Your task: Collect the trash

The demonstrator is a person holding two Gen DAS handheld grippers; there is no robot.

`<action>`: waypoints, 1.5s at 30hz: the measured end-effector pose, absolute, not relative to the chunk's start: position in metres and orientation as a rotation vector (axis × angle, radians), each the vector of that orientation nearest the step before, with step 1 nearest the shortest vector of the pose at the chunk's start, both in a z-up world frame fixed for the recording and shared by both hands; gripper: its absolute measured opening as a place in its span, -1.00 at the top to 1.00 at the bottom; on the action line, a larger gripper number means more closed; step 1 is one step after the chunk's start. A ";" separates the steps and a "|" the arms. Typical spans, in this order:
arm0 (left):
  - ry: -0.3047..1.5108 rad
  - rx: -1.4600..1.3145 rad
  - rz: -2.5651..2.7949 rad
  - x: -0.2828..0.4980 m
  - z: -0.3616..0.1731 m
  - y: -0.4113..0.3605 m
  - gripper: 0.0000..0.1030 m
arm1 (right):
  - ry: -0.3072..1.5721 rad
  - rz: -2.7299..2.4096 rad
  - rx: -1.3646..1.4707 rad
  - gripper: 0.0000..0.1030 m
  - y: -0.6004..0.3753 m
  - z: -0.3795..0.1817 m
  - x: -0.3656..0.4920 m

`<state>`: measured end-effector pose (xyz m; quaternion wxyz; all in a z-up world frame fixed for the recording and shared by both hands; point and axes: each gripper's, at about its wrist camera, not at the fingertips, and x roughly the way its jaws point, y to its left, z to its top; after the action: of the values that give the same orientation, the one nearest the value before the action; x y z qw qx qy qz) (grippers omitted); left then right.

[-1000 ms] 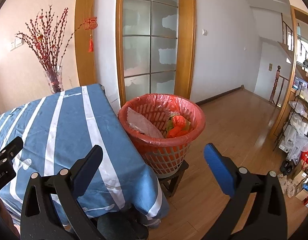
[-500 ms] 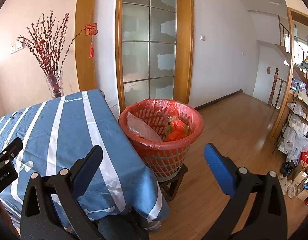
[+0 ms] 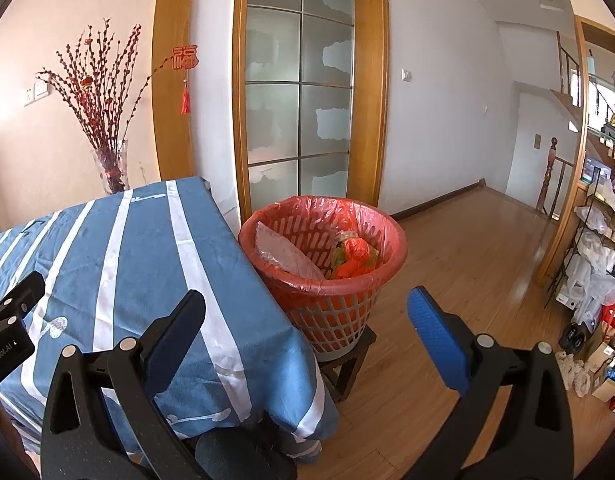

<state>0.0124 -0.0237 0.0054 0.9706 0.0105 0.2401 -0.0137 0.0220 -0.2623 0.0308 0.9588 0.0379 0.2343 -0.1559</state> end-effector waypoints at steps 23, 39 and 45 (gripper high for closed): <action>0.498 0.012 -0.027 0.010 0.001 -0.021 -0.92 | 0.488 -0.315 0.080 -0.95 -0.261 0.028 0.020; 0.498 0.011 -0.027 0.009 0.000 -0.022 -0.92 | 0.489 -0.315 0.081 -0.95 -0.261 0.028 0.021; 0.499 0.010 -0.026 0.009 0.001 -0.022 -0.92 | 0.489 -0.315 0.081 -0.95 -0.261 0.028 0.021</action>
<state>0.0091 -0.0219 0.0008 0.9690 0.0049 0.2468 -0.0129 0.0206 -0.2605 0.0282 0.9572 0.0399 0.2409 -0.1554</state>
